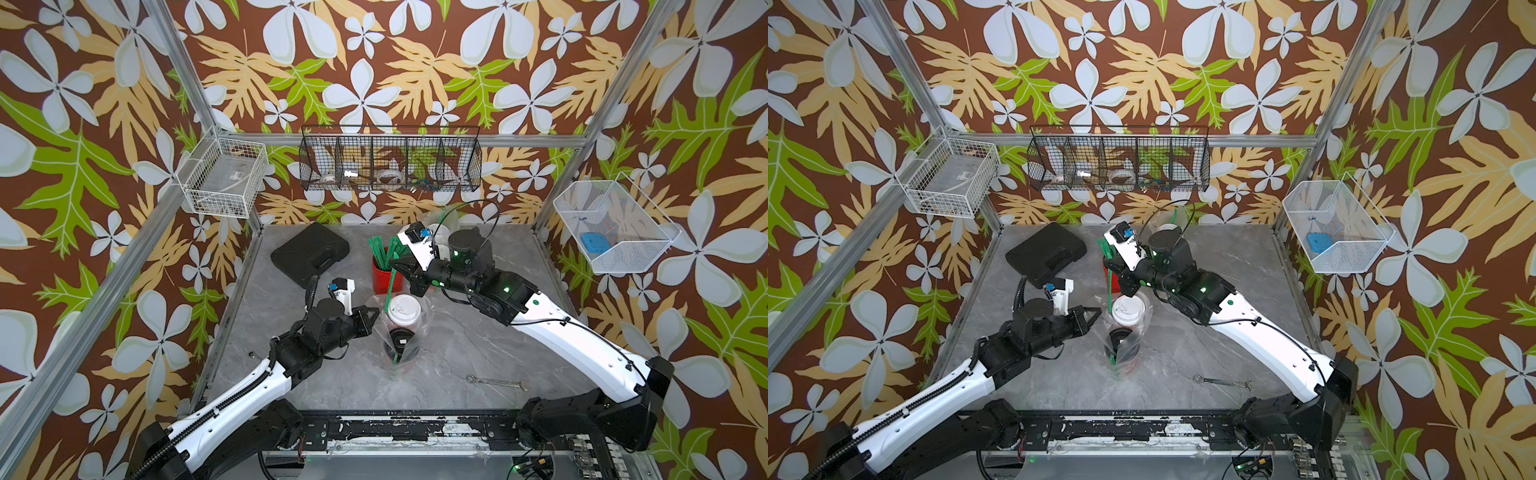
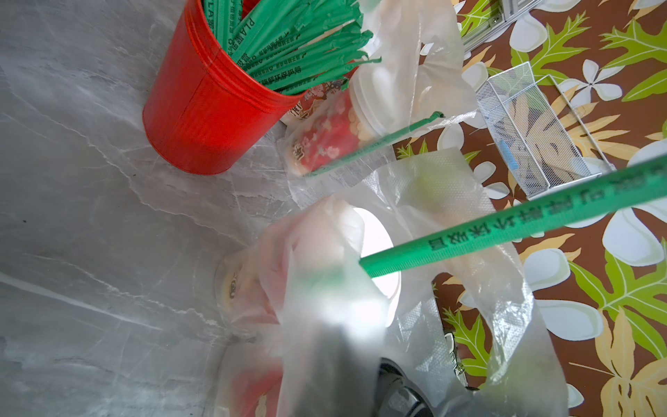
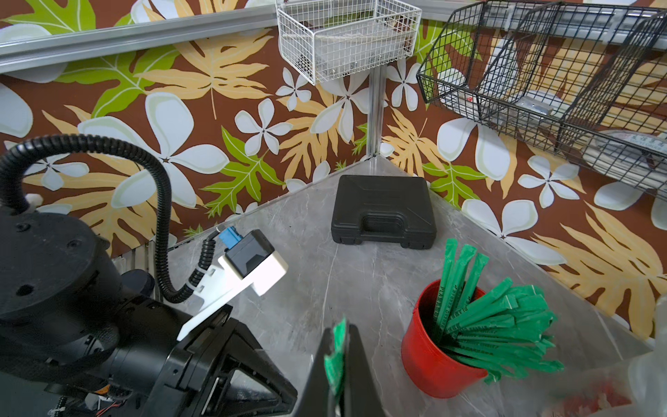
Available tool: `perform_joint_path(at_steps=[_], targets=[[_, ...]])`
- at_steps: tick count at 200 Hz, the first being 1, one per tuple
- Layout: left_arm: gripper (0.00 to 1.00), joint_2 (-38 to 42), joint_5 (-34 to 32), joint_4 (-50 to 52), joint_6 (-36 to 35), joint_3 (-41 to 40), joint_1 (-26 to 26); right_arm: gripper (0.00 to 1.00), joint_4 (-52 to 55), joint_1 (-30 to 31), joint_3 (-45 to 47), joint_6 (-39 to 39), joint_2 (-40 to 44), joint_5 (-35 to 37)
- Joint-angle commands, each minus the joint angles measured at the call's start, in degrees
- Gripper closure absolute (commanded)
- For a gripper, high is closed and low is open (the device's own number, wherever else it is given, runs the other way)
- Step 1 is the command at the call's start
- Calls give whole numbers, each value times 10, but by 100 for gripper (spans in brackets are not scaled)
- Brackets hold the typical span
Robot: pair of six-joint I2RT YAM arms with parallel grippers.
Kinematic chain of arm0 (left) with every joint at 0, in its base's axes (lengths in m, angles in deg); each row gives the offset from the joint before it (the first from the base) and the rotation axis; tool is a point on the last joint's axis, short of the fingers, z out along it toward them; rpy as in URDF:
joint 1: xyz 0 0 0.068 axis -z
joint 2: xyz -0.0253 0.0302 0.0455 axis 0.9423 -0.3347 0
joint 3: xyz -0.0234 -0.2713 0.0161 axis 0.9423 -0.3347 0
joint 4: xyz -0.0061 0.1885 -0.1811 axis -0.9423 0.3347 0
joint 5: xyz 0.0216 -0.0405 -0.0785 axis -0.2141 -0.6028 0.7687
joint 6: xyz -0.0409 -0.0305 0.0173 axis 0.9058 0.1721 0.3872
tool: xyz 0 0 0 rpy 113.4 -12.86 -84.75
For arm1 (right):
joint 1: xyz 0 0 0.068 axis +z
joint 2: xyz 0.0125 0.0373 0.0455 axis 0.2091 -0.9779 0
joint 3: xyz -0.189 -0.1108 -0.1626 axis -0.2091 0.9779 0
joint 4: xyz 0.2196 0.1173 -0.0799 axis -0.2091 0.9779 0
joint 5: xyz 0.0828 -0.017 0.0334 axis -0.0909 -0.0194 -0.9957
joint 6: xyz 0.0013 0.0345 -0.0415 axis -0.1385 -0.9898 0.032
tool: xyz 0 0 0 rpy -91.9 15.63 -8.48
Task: Pack milk tea into plastic carrier bags
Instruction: Place the straw in the plastic carrier bag.
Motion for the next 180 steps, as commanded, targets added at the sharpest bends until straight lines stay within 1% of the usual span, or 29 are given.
perform_joint_path(at_steps=[1,20,58,99,120,146,180], targets=[[100,0,-2,-14,2,-1,1,100,-68,8,21,6,17,26],[100,-1,-2,-11,3,-3,1,100,-80,12,32,16,28,44],[100,2,-11,-5,3,-6,1,100,-63,15,28,43,32,88],[100,2,-12,-4,6,-5,1,100,-115,15,75,47,45,103],[100,2,-12,-3,7,-5,1,100,-128,15,84,46,46,102],[100,0,-16,-3,5,-1,1,100,-92,15,59,43,28,80],[100,-4,-16,-3,2,3,1,100,-8,15,6,42,-6,68]])
